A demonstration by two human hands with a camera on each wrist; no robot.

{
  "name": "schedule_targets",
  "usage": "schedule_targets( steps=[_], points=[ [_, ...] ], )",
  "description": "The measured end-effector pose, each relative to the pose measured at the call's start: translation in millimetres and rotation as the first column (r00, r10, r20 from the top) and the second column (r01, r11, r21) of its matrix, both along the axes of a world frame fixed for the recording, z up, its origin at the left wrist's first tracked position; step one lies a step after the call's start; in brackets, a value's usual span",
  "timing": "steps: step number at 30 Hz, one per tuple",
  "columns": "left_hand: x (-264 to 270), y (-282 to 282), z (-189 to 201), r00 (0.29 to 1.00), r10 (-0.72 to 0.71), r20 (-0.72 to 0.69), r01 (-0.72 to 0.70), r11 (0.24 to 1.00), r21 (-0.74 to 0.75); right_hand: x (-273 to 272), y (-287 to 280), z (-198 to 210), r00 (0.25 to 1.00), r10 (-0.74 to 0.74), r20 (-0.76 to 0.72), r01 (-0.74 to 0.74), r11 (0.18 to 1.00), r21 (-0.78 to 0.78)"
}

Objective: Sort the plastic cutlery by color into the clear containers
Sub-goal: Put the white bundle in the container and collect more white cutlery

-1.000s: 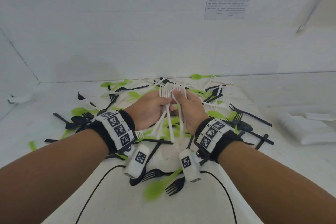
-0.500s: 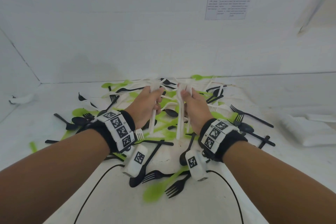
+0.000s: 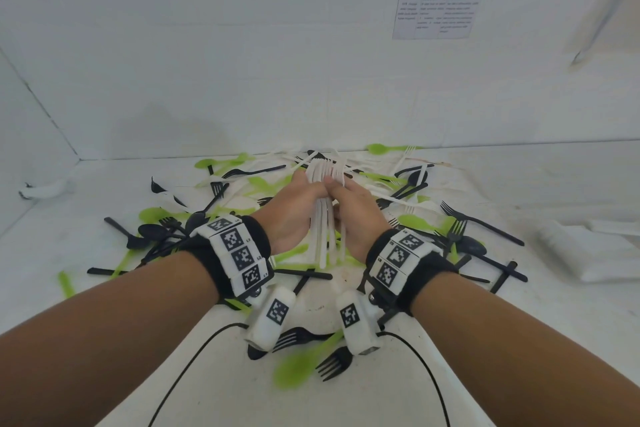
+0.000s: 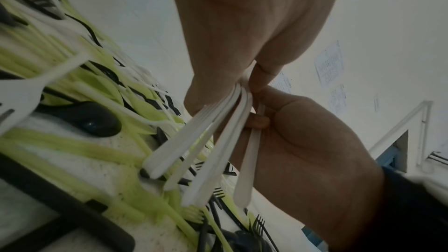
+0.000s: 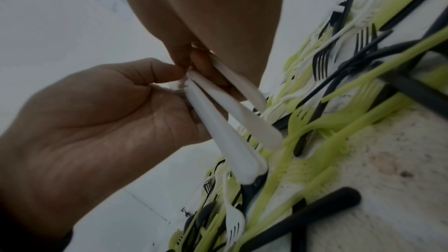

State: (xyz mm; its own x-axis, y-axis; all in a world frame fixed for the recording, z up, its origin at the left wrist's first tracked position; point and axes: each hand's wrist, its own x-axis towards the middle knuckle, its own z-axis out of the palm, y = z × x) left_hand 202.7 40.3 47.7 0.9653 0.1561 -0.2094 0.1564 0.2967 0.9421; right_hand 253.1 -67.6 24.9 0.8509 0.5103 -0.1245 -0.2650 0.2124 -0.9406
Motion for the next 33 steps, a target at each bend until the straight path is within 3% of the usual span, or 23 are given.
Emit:
schedule_targets(
  steps=[7,11,15,17,20,22,28,33],
  points=[
    [4.6,4.2,-0.1,0.993,0.115,-0.037,-0.113,0.992,0.051,-2.1,-2.8,3.4,0.999,0.046,0.014,-0.046,0.999,0.003],
    [2.5,-3.8,0.1,0.998,0.063,0.002,-0.063,0.997,0.050,-10.7,-3.5,5.4,0.987,0.130,0.090,-0.131,0.991,0.015],
    [5.5,-6.1,-0.2,0.996,0.084,0.004,-0.084,0.995,-0.051,-13.1,11.5,4.0,0.995,0.018,0.095,-0.006,0.993,-0.116],
    [5.5,-6.1,0.9,0.999,0.048,0.004,-0.047,0.996,-0.073,-7.2,11.6,-1.9,0.984,0.025,0.174,0.013,0.977,-0.214],
    [4.8,-2.0,2.6,1.000,0.017,0.002,-0.017,0.998,-0.055,-7.8,9.7,1.2,0.991,0.098,0.092,-0.088,0.990,-0.112],
    [4.7,4.5,2.6,1.000,0.025,-0.002,-0.025,1.000,-0.015,-8.6,6.5,2.6,0.986,0.141,0.089,-0.139,0.990,-0.033],
    [-0.6,18.2,-0.9,0.992,-0.104,-0.072,0.112,0.987,0.116,-7.9,8.2,-7.9,0.962,0.155,0.225,-0.117,0.977,-0.176],
    [-4.8,30.0,3.5,0.948,-0.304,-0.100,0.319,0.873,0.369,-15.1,7.1,-3.6,0.966,0.150,0.210,-0.150,0.989,-0.014]
  ],
)
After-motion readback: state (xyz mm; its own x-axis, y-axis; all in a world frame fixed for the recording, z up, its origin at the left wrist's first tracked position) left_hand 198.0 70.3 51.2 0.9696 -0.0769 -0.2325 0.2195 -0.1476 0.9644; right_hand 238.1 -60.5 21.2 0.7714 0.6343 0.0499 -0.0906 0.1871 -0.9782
